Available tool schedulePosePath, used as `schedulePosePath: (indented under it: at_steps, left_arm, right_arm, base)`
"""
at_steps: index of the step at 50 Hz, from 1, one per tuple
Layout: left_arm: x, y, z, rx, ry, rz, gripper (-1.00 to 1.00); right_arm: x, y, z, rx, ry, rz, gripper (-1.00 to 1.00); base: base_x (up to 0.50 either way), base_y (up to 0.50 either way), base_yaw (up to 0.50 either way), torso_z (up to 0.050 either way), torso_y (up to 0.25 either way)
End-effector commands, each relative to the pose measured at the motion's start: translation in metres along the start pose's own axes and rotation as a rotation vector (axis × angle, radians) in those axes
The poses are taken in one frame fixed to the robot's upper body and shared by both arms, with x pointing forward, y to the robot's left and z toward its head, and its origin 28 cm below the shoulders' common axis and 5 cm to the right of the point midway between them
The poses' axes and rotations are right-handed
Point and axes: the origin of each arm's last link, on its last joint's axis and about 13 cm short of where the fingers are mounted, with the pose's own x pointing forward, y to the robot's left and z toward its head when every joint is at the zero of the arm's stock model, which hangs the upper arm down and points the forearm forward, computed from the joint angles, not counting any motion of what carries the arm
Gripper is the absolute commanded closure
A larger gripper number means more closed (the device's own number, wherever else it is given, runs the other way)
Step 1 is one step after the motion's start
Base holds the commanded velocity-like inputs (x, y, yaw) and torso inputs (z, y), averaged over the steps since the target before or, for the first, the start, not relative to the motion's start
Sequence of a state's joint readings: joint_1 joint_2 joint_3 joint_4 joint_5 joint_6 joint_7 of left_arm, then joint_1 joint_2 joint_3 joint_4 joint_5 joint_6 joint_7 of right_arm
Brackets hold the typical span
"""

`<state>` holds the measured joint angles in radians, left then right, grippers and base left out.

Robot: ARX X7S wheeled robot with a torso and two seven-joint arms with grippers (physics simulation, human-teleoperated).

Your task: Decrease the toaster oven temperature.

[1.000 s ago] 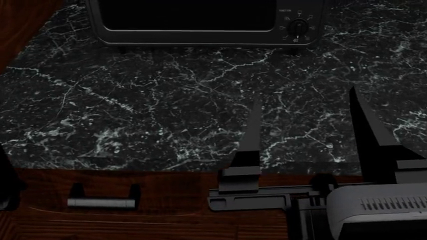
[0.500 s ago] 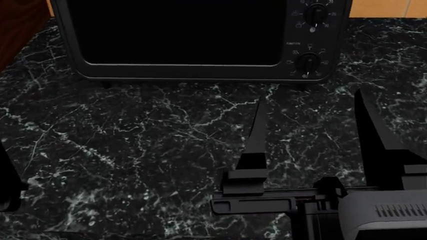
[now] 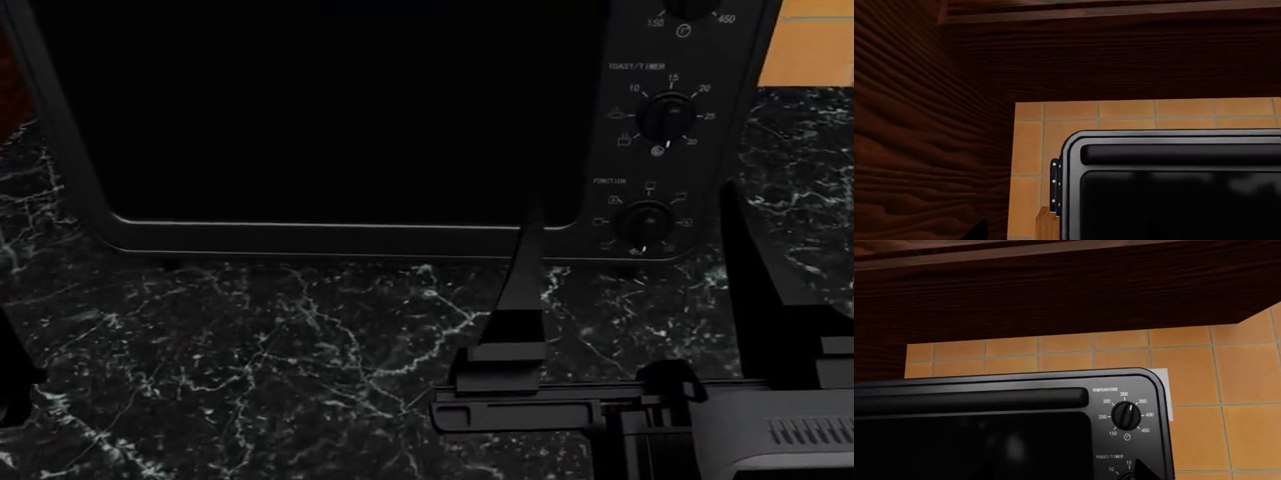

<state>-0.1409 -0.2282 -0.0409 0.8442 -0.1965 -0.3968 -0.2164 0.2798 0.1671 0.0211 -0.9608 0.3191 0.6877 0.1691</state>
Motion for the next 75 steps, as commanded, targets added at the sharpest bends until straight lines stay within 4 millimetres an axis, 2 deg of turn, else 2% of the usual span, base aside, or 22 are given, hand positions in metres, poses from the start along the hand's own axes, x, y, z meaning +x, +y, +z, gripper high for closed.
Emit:
schedulePosePath:
  at_steps: [1, 11, 19, 23, 31, 38, 52, 75]
  left_arm:
    - [-0.001, 0.0, 0.001, -0.003, -0.002, -0.001, -1.0]
    - [-0.002, 0.002, 0.001, -0.007, -0.005, 0.004, -1.0]
    - [-0.002, 0.002, 0.0, -0.014, -0.004, 0.006, -1.0]
    - [-0.001, 0.002, 0.0, -0.016, -0.003, 0.004, -1.0]
    - [-0.001, 0.002, 0.0, -0.019, -0.003, 0.0, -1.0]
    - [-0.001, 0.002, 0.0, -0.017, -0.004, 0.003, -1.0]
    - [-0.001, 0.001, 0.001, -0.013, -0.003, -0.001, -1.0]
    - [-0.002, -0.002, -0.001, -0.009, 0.004, -0.008, -1.0]
  right_arm:
    - [-0.003, -0.002, 0.002, -0.007, -0.007, -0.018, -1.0]
    - [-0.007, -0.002, 0.004, -0.028, -0.005, -0.028, -1.0]
    - [-0.015, -0.004, 0.012, -0.071, -0.023, -0.061, -1.0]
    - [-0.018, -0.006, 0.032, -0.079, -0.001, -0.13, -1.0]
    - [-0.009, -0.008, 0.077, -0.102, 0.01, -0.203, -1.0]
    - [0.002, -0.018, 0.095, -0.108, 0.032, -0.31, -1.0]
    - [0.014, -0.041, 0.09, -0.047, 0.131, -0.419, -1.0]
    - [0.048, -0.049, 0.08, 0.244, 0.362, -0.319, -1.0]
  base:
    - [0.42, 0.0, 0.0, 0.0, 0.0]
    - [0.41, 0.0, 0.0, 0.0, 0.0]
    - [0.0, 0.0, 0.0, 0.0, 0.001]
    - [0.0, 0.0, 0.0, 0.0, 0.0]
    - [0.0, 0.0, 0.0, 0.0, 0.0]
    - [0.0, 0.0, 0.0, 0.0, 0.0]
    - [0.0, 0.0, 0.0, 0.0, 0.0]
    - [0.0, 0.0, 0.0, 0.0, 0.0]
